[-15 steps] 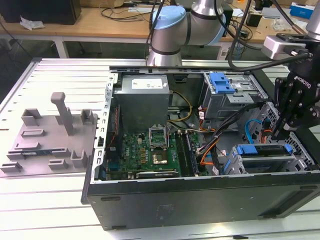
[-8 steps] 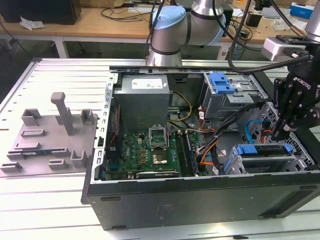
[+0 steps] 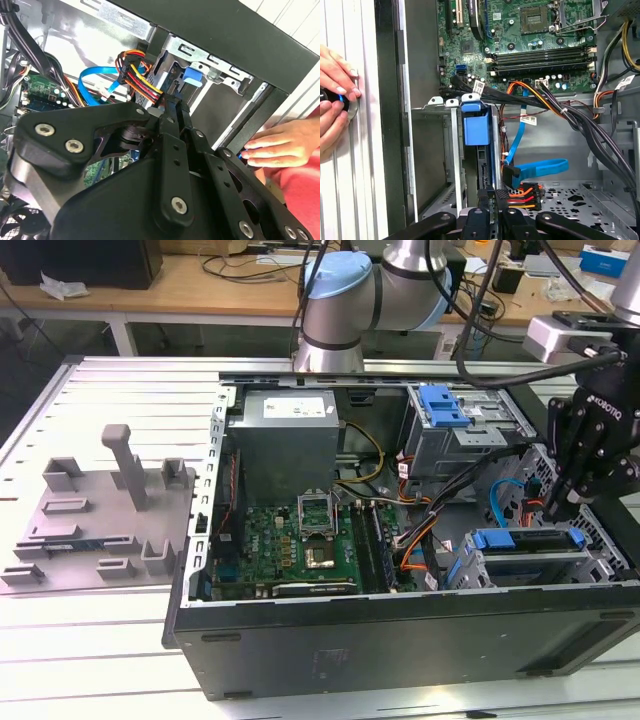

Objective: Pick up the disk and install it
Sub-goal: 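Insert the first disk wire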

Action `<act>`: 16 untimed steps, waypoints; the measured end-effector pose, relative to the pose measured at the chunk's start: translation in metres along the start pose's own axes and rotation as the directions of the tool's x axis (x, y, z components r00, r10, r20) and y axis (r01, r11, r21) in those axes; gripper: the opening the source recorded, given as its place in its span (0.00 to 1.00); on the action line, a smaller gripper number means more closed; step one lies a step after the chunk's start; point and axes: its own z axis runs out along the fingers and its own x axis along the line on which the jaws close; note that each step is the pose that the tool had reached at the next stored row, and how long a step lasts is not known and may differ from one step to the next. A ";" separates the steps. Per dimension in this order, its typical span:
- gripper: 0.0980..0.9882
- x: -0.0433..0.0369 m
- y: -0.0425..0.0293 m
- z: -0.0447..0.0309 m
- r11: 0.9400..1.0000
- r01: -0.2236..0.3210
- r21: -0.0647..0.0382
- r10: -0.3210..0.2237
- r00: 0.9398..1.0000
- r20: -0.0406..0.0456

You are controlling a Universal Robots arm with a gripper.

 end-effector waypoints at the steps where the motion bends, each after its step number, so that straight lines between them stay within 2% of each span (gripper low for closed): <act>1: 0.07 0.0025 0.0002 0.0003 1.000 0.000 0.001 0.000 1.000 0.010; 2: 0.07 0.0045 0.0002 0.0008 1.000 0.000 0.002 0.000 1.000 0.022; 4: 0.07 0.0086 0.0000 0.0015 1.000 0.000 0.002 0.000 0.999 0.041; 6: 0.07 0.0124 -0.0001 0.0023 1.000 0.000 0.001 0.000 0.999 0.053; 16: 0.07 0.0129 -0.0001 0.0024 1.000 0.000 0.001 0.000 0.998 0.056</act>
